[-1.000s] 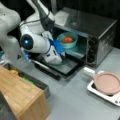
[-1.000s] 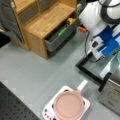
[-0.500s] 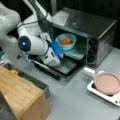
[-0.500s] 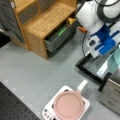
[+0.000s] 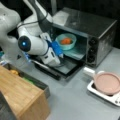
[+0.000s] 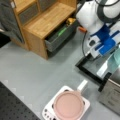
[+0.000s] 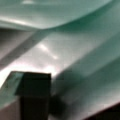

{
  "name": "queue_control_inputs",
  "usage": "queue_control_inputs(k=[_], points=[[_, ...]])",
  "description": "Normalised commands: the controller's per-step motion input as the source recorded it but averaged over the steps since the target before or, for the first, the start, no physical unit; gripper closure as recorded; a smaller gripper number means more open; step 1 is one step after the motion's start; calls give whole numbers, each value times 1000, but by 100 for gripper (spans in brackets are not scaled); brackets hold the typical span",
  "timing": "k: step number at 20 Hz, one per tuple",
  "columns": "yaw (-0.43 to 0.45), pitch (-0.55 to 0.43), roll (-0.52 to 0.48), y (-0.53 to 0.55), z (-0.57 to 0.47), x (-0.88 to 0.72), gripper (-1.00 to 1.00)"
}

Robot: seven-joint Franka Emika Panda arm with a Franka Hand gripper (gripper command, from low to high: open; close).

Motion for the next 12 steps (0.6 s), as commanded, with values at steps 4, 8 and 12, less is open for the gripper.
queue_control_inputs(k=[4,8,12], points=[[212,-41,-74,-153,16,127,-100],[198,-35,-77,-169,33,156,-100],[173,-12,-84,-159,57,156,-100]])
